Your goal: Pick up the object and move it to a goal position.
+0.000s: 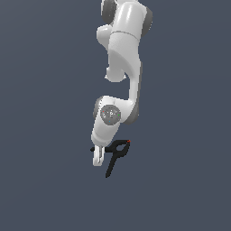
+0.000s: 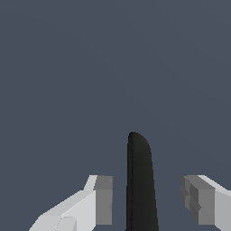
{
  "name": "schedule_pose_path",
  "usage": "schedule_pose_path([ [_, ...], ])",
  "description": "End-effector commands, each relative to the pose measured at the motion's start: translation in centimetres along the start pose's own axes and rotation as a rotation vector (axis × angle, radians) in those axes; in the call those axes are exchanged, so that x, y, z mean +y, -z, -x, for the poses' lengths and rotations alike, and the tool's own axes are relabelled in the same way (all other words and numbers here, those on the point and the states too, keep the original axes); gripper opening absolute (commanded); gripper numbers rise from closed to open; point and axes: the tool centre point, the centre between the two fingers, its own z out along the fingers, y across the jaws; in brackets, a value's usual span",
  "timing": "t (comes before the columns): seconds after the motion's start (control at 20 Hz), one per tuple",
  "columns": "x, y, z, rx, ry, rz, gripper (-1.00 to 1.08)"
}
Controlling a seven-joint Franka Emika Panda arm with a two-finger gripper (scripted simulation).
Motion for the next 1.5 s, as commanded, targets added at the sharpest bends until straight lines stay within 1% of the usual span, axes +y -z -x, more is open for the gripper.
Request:
schedule_pose_path([
  [0.0, 0.1, -1.1, 0.0, 0.0, -0.002, 0.001, 0.28],
  [0.25, 0.1, -2.1, 0.0, 0.001, -0.003, 0.001, 0.28],
  [0.3, 0.1, -2.1, 0.0, 0.001, -0.003, 0.001, -1.0],
  [1.0, 0.3, -2.1, -0.1, 0.001, -0.003, 0.001, -1.0],
  [1.25, 1.2, -2.2, -0.5, 0.001, -0.003, 0.001, -1.0],
  [1.45, 2.5, -2.2, -0.9, 0.0, -0.003, 0.001, -1.0],
])
